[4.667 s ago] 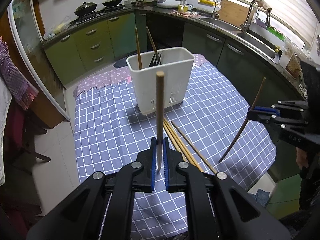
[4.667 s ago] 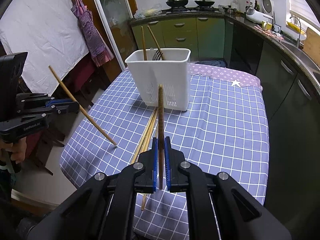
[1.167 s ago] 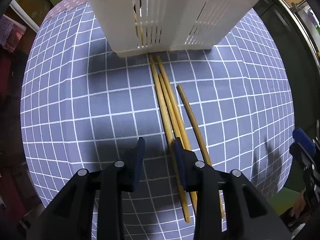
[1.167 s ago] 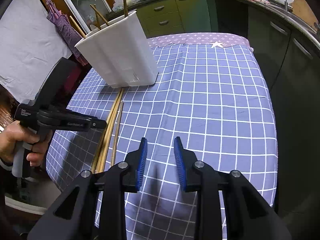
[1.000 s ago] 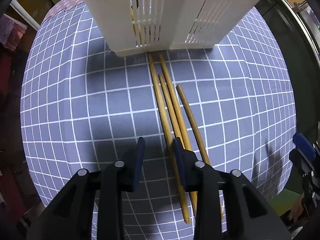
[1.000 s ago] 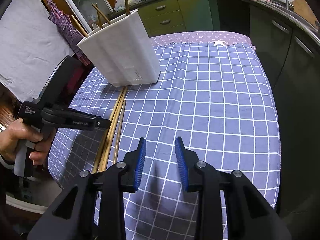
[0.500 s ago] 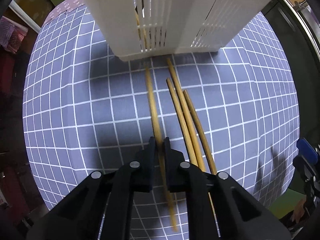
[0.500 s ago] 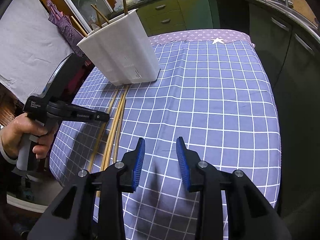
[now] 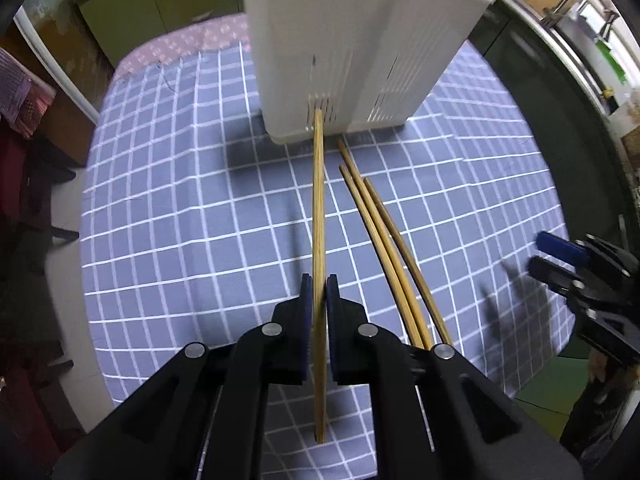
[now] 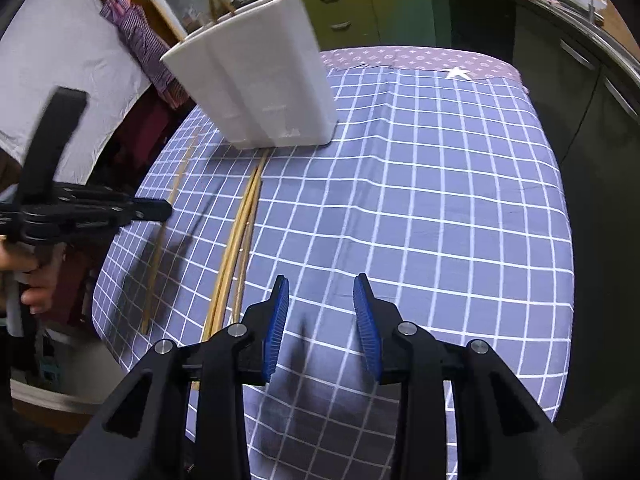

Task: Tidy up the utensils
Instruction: 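Grasp another wooden chopstick with the left tool and lift it upright, then grasp a wooden chopstick with the right tool and lift it upright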

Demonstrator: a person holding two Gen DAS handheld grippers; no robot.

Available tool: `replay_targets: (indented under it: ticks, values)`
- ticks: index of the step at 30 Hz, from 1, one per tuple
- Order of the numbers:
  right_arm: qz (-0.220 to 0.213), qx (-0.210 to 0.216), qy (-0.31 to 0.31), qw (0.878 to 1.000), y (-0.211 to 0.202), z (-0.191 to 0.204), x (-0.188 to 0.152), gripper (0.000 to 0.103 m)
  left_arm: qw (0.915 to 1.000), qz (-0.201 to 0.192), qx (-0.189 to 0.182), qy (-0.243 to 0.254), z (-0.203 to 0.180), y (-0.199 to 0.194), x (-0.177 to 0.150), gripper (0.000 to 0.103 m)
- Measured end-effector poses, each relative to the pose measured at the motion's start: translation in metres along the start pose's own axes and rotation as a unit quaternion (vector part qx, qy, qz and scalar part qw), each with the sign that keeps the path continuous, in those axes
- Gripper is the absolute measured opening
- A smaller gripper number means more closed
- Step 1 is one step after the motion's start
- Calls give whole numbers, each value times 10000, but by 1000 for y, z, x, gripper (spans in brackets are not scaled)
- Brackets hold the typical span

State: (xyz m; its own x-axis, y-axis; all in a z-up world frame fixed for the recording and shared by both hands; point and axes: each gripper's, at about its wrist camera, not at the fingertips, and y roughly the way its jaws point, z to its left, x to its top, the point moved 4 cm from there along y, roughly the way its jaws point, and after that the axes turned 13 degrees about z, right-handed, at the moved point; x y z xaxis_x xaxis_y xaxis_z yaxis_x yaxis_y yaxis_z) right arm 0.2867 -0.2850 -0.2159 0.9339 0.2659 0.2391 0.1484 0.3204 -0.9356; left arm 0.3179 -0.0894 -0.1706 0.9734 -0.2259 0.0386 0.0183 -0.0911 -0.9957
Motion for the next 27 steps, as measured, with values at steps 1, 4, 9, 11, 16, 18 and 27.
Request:
replay_targets:
  ticks: [1,4,9,11,16,18,27]
  values:
    - [40,-16,-48,10000,2,4,2,34,10000,-74,-13,18,6,-7,-9,7]
    - [211,-3,-162,9996,12,15,9,34,9994,-342,0,93,11,-27,-18,7]
    - [461,-99,-346,9983,27,36,26,34,9970,-741,19,218,16,-50,-38,7]
    - [576,-142,-439,9973,33,45,33,31,9960,-853,30,264,16,-55,-46,7]
    - [963,-352,-703,9922,55,70,47,18,9939,-1053,45,327,22,-66,-61,7]
    - [1153,-522,-748,9891,66,74,52,16,9935,-1084,20,334,24,-67,-63,7]
    - [1534,-881,-741,9814,90,78,67,12,9919,-1221,-31,357,35,-76,-74,7]
